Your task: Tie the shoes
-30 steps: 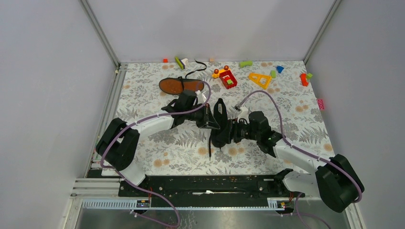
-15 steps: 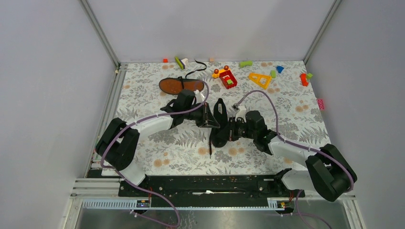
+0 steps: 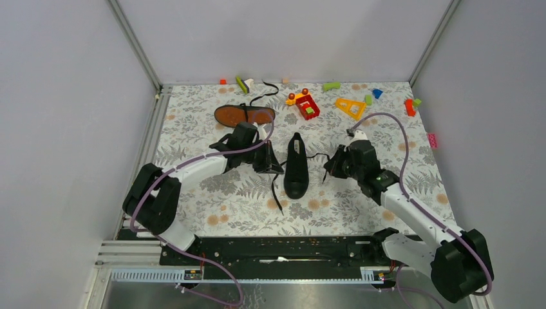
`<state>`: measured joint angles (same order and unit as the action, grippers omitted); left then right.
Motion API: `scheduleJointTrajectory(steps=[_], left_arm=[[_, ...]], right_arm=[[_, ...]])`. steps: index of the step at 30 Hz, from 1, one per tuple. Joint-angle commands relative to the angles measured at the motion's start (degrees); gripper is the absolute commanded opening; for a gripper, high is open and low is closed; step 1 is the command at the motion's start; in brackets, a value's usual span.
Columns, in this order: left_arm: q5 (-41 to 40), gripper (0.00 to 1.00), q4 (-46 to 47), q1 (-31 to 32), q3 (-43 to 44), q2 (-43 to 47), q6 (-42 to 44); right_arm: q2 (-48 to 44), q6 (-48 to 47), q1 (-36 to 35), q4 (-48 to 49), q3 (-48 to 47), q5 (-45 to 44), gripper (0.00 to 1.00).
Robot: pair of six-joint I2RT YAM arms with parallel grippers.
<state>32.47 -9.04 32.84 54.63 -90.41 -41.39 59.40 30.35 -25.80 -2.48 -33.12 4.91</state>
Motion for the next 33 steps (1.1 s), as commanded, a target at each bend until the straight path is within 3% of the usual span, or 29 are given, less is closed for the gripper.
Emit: scheduleJointTrajectory(steps=[1,9,16,27,33], left_arm=[[-6.1,0.00,-3.5,-0.2,0.3,4.0,3.3],[-17.2,0.00,-10.0,-2.4,0.2,7.0,5.7],[-19.2,0.00,-11.3,-8.0,-1.5,8.5,6.6],[-15.3,0.00,-9.4,-8.2,0.2,4.5,6.6],[-16.2,0.00,-8.9,-8.3,6.1,-3.6,5.8]], right_arm=[[-0.1,-1.5,3.1,-9.9,-6.5,-8.5,0.00],[4.4,-2.0,7.3,-18.2,-12.7,-16.6,0.00],[5.1,-0.5,10.8,-19.1,-12.7,-17.9,0.00],[4.1,-3.6,11.0,-14.6,-10.4,-1.4,0.00],[11.4,-4.5,10.1,-14.7,-10.6,2.1,0.00]])
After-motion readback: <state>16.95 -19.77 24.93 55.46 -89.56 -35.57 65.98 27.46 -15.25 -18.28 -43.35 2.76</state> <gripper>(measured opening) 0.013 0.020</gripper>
